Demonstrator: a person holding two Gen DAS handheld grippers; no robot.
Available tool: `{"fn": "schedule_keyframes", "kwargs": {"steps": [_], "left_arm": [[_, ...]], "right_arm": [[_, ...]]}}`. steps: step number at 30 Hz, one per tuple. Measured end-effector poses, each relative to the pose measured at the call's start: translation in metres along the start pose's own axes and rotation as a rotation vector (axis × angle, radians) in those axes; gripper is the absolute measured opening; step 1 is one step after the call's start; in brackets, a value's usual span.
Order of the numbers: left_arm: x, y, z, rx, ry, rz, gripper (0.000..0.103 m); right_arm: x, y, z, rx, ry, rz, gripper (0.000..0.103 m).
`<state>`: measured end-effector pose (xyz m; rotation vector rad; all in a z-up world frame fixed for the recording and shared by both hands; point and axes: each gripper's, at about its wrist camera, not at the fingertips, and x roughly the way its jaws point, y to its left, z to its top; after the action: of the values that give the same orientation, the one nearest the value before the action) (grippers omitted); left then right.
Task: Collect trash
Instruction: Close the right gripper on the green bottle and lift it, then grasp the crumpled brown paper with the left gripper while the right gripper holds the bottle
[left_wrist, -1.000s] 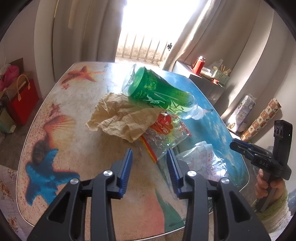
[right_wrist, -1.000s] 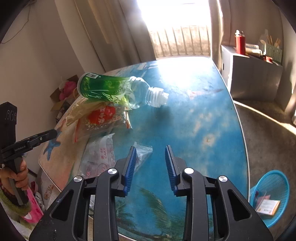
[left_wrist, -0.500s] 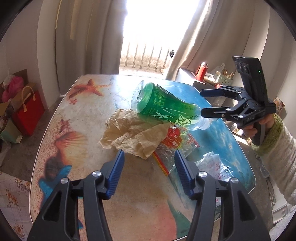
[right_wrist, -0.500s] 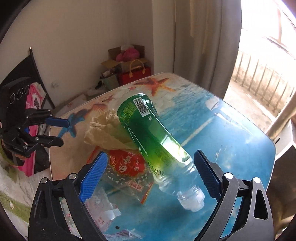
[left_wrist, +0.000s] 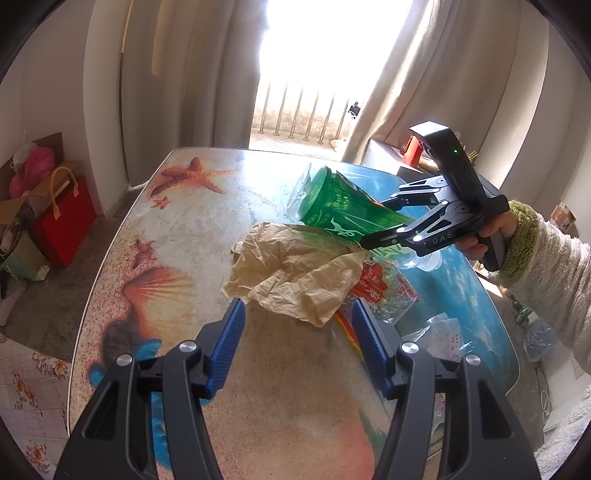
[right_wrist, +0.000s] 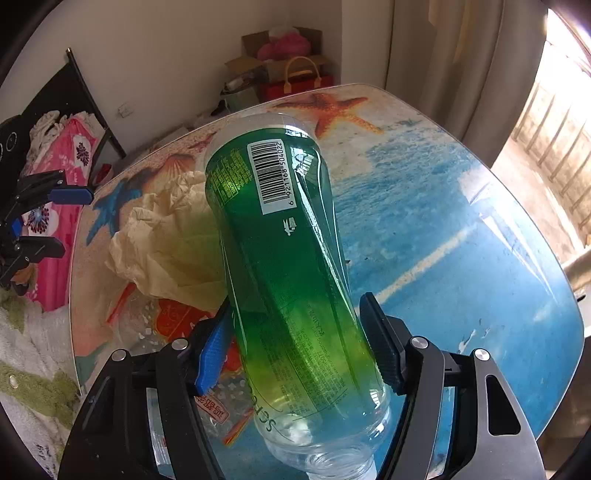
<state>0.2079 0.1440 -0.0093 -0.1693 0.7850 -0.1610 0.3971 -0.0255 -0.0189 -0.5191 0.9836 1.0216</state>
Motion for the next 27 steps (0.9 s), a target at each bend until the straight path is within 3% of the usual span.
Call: {"fn": "schedule_keyframes", "kwargs": {"steps": [11,14,16,20,23,27], "left_arm": [[0.001,-0.001,0.006,0.003,-0.012,-0.028,0.062],[0.004,0.001,0.012,-0.011,-0.014,-0.048,0.072],[0.01,0.001,0.018,-0.014,-0.009,-0.066,0.085],[0.032,-0.005,0.034,-0.004,0.016,-0.09,0.096],[0.059,-0.013,0.047,0.042,0.059,-0.054,0.097],[0.097,-0.021,0.056,0.11,0.107,0.051,0.097]], "right_arm": [[-0.036,-0.004,-0.021,0.125,-0.086,-0.088,0.056],[-0.046,-0.007,-0.03,0.167,-0.101,-0.138,0.056],[-0.055,-0.008,-0.037,0.204,-0.113,-0.157,0.056],[-0.071,-0.011,-0.054,0.283,-0.137,-0.203,0.056],[-0.079,-0.011,-0.065,0.327,-0.15,-0.219,0.056],[-0.082,-0.013,-0.076,0.371,-0.162,-0.226,0.056]]}}
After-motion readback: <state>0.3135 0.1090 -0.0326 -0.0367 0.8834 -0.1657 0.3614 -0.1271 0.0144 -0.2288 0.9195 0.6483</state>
